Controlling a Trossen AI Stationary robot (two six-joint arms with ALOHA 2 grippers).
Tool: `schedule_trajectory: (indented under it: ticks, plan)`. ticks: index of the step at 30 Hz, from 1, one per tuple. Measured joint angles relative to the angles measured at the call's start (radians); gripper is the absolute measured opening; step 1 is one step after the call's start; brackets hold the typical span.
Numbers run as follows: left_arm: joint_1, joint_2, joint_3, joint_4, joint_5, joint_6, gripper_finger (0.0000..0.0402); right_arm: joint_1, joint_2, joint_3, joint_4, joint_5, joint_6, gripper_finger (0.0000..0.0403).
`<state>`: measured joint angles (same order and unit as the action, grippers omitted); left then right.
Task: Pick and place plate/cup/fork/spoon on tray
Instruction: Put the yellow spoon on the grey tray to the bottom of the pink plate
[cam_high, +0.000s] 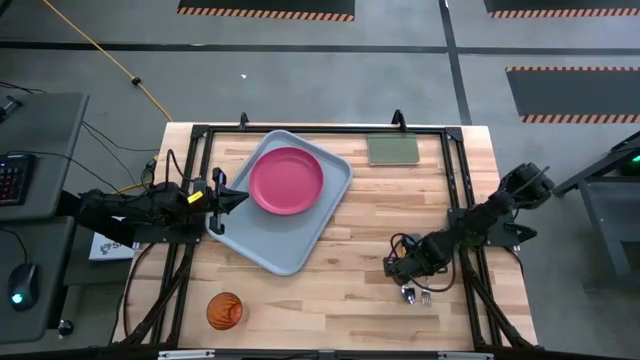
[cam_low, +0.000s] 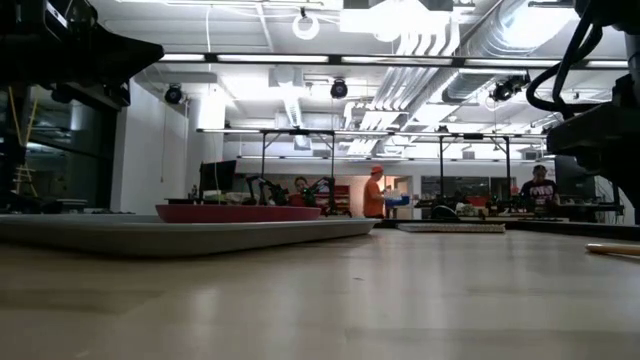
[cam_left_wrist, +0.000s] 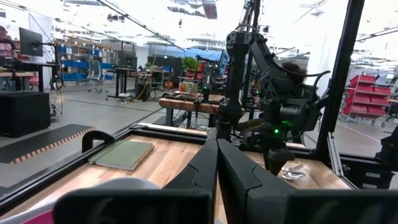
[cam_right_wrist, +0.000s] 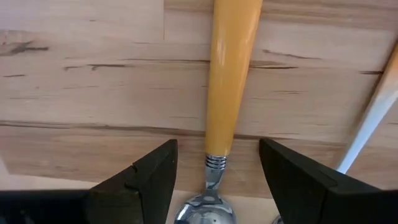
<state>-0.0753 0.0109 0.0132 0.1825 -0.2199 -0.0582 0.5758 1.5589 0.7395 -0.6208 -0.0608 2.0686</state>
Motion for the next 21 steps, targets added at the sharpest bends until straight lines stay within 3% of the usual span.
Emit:
schedule_trajectory:
  ticks: [5, 14, 21]
  plan:
    - [0.0, 0.0, 0.0, -0.001, 0.0, 0.0, 0.0003, 0.0, 0.014, 0.039, -0.082, 0.0, 0.0, 0.0206]
    - [0.0, 0.0, 0.0, -0.006, 0.0, 0.001, 0.0003, 0.001, 0.014, 0.043, -0.148, 0.018, 0.026, 0.0098]
    - [0.0, 0.0, 0.0, -0.006, 0.0, 0.0, 0.0003, 0.0, 0.013, 0.038, -0.137, 0.031, 0.023, 0.0053]
